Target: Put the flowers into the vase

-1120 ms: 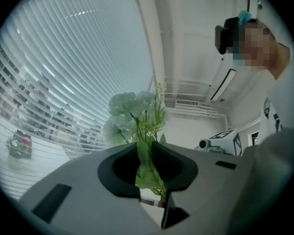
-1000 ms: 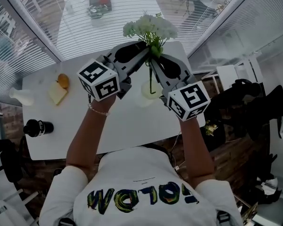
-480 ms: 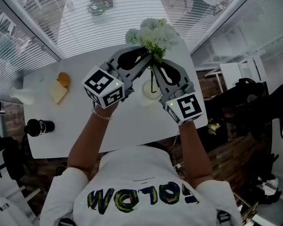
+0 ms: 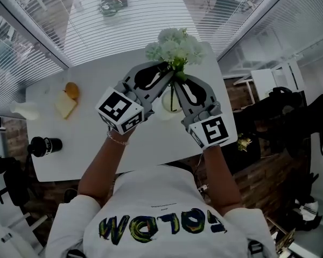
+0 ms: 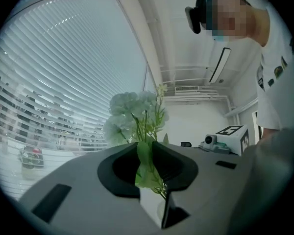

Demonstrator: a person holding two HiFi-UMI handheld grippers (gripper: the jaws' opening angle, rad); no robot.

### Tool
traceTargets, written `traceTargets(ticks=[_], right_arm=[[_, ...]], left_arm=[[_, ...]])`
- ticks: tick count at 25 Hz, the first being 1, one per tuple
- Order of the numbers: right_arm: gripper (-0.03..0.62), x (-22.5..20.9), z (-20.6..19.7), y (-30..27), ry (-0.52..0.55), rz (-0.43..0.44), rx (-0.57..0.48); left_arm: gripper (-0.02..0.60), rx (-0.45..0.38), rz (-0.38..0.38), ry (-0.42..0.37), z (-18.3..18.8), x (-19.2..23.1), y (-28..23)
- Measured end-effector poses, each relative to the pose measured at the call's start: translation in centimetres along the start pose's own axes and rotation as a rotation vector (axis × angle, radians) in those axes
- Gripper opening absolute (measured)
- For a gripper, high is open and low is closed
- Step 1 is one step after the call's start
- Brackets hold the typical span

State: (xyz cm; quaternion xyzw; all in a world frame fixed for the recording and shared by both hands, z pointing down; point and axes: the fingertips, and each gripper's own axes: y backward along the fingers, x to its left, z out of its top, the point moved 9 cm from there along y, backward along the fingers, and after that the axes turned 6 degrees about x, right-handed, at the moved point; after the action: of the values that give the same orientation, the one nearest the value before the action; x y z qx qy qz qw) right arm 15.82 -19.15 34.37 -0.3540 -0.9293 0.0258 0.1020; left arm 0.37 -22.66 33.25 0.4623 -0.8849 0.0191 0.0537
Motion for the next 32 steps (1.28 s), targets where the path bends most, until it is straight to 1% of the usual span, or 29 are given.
traceTargets(ticks=[4, 7, 10, 16, 26, 28, 32], right_arm=[[0.067, 0.5, -0.5, 0.7, 0.018, -0.012, 0.020], [0.083, 0.9, -1.0, 1.2, 0.015, -0.007, 0.046], [0.094, 1.1, -1.3, 1.9, -0.006, 0.002, 0.058], [0.094, 1.9, -1.9, 3.0, -0.049, 0.012, 0.070], [0.094, 2.9, -2.8, 4.8, -0.097, 0.009, 0.105], [0.092, 3.1, -2.7, 4.9, -0.115, 0.008, 0.112], [0.093, 4.0, -2.7, 5.7, -0.164, 0.006, 0.136]], left_arm=[[0.089, 0.007, 0.005, -0.024, -0.6, -0.7, 0.3], [0.089, 0.026, 0.014, -0.041, -1.3, -1.1, 0.6], [0.089, 0.043, 0.015, -0.031, -1.9, -1.6, 1.0], [0.089, 0.064, 0.011, -0.012, -3.2, -2.5, 2.1], [0.094, 0.145, 0.028, -0.030, -4.2, -4.7, 3.4], [0.103, 0.165, 0.034, -0.022, -4.4, -5.0, 3.7], [0.143, 0.198, 0.065, 0.016, -5.0, -5.9, 5.1]])
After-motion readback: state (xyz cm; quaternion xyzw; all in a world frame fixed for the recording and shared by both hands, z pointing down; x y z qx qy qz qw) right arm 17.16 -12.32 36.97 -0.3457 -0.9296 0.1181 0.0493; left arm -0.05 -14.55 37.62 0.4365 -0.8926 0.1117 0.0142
